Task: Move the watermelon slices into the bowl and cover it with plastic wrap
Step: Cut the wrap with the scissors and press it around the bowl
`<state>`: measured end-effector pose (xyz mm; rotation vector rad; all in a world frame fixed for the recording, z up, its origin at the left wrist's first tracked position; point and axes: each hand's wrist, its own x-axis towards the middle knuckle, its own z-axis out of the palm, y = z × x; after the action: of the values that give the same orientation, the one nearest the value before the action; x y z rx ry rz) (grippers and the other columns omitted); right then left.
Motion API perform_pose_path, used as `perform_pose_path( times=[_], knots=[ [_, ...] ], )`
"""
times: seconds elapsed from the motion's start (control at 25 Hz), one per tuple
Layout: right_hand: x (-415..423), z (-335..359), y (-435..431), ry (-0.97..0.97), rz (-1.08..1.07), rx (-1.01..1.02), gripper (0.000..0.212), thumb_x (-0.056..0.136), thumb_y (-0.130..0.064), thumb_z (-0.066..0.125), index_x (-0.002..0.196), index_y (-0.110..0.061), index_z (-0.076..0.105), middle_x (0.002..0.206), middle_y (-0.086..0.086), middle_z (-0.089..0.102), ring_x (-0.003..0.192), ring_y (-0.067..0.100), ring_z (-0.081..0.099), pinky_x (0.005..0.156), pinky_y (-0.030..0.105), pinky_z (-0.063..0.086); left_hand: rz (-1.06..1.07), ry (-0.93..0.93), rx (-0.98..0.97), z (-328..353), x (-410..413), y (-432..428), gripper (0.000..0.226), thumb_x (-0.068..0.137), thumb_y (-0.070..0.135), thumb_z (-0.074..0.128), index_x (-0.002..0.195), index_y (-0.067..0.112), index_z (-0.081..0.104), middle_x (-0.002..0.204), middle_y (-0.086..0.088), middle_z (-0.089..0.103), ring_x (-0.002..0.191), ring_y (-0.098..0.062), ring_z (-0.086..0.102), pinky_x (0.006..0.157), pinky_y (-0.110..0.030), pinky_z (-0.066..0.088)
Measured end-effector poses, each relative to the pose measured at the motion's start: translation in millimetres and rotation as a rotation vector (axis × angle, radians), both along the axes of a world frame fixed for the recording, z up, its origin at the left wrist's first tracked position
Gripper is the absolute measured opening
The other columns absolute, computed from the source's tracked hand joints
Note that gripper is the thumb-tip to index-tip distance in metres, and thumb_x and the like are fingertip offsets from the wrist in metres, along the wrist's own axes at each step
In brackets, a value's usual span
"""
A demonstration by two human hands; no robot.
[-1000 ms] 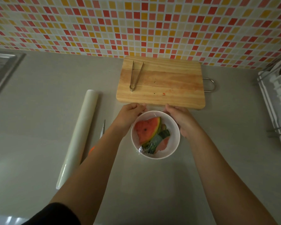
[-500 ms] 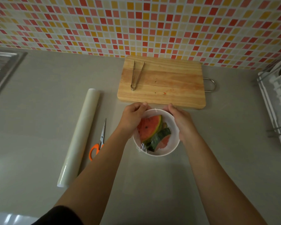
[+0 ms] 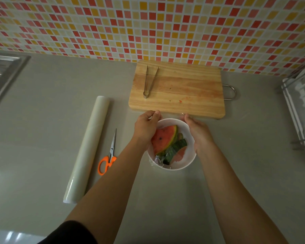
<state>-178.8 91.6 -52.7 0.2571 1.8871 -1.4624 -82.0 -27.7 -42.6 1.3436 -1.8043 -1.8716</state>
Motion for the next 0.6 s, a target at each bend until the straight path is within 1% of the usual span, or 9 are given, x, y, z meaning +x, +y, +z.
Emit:
perform_pose_path(
  times=[0.12, 0.2, 0.24, 0.28, 0.32, 0.36, 0.4, 0.48, 0.6],
  knots=[
    [-1, -3, 1, -0.034, 0.002, 0.094, 0.022, 0.081, -0.041, 0.064, 0.069, -0.022, 0.067, 0.076, 0.002, 0.066, 0.072, 0.021, 0.063, 0.073, 0.034, 0.052, 0.03, -0.049, 0.132, 0, 0, -2, 0.018, 0.087, 0.031, 0.063, 0.085, 0.018, 0.076, 0.093, -0.012, 0.073, 0.09, -0.032, 0.068, 0.083, -0.048, 0.057],
    [-3, -7, 3, -0.012, 0.026, 0.035, 0.015, 0.082, -0.031, 0.064, 0.07, -0.023, 0.064, 0.071, -0.002, 0.064, 0.062, 0.013, 0.062, 0.056, 0.023, 0.053, 0.059, -0.07, 0.215, 2, -1, -3, 0.02, 0.084, 0.026, 0.068, 0.099, 0.015, 0.075, 0.101, -0.014, 0.072, 0.094, -0.032, 0.068, 0.086, -0.047, 0.056],
    [-2, -6, 3, -0.008, 0.032, 0.019, 0.013, 0.083, -0.027, 0.063, 0.072, -0.023, 0.063, 0.072, -0.004, 0.064, 0.059, 0.01, 0.062, 0.052, 0.019, 0.051, 0.072, -0.068, 0.245, 2, -1, -4, 0.022, 0.085, 0.022, 0.068, 0.105, 0.015, 0.074, 0.104, -0.014, 0.071, 0.095, -0.031, 0.068, 0.087, -0.046, 0.056],
    [-4, -4, 2, -0.019, 0.02, 0.039, 0.009, 0.085, -0.024, 0.061, 0.076, -0.023, 0.064, 0.077, -0.004, 0.064, 0.063, 0.01, 0.063, 0.058, 0.02, 0.053, 0.079, -0.052, 0.28, 3, -1, -4, 0.026, 0.086, 0.018, 0.066, 0.112, 0.017, 0.071, 0.105, -0.014, 0.07, 0.095, -0.03, 0.067, 0.087, -0.045, 0.056],
    [-4, -2, 0, -0.036, 0.002, 0.078, 0.009, 0.086, -0.022, 0.059, 0.086, -0.025, 0.067, 0.088, -0.005, 0.065, 0.074, 0.013, 0.064, 0.072, 0.025, 0.054, 0.074, -0.028, 0.32, 4, -2, -5, 0.031, 0.087, 0.014, 0.064, 0.118, 0.019, 0.067, 0.105, -0.012, 0.069, 0.094, -0.03, 0.067, 0.085, -0.043, 0.057],
    [-7, -2, -2, -0.053, -0.005, 0.105, 0.022, 0.086, -0.019, 0.055, 0.102, -0.027, 0.067, 0.102, -0.005, 0.064, 0.088, 0.018, 0.063, 0.085, 0.032, 0.052, 0.059, -0.007, 0.356, 5, -3, -6, 0.036, 0.089, 0.012, 0.06, 0.123, 0.023, 0.063, 0.105, -0.01, 0.069, 0.093, -0.028, 0.067, 0.082, -0.041, 0.058],
    [-9, -1, -5, -0.065, -0.004, 0.122, 0.034, 0.087, -0.015, 0.052, 0.116, -0.028, 0.063, 0.114, -0.005, 0.062, 0.099, 0.021, 0.062, 0.093, 0.036, 0.049, 0.034, 0.006, 0.383, 6, -3, -7, 0.04, 0.09, 0.01, 0.057, 0.127, 0.026, 0.059, 0.105, -0.007, 0.068, 0.092, -0.027, 0.067, 0.077, -0.038, 0.058],
    [-11, 2, -9, -0.07, 0.021, 0.148, 0.045, 0.089, -0.01, 0.045, 0.129, -0.028, 0.053, 0.129, -0.002, 0.057, 0.11, 0.024, 0.058, 0.096, 0.037, 0.046, -0.005, 0.005, 0.415, 8, -3, -9, 0.043, 0.092, 0.009, 0.05, 0.129, 0.031, 0.054, 0.108, -0.003, 0.067, 0.093, -0.025, 0.066, 0.068, -0.034, 0.057],
    [-13, 2, -11, -0.061, 0.055, 0.161, 0.045, 0.092, -0.008, 0.039, 0.131, -0.026, 0.051, 0.135, 0.001, 0.053, 0.114, 0.026, 0.055, 0.097, 0.037, 0.045, 0.009, 0.004, 0.423, 6, -4, -10, 0.038, 0.091, 0.004, 0.045, 0.119, 0.026, 0.058, 0.102, 0.0, 0.07, 0.092, -0.025, 0.067, 0.067, -0.033, 0.059]
  ],
)
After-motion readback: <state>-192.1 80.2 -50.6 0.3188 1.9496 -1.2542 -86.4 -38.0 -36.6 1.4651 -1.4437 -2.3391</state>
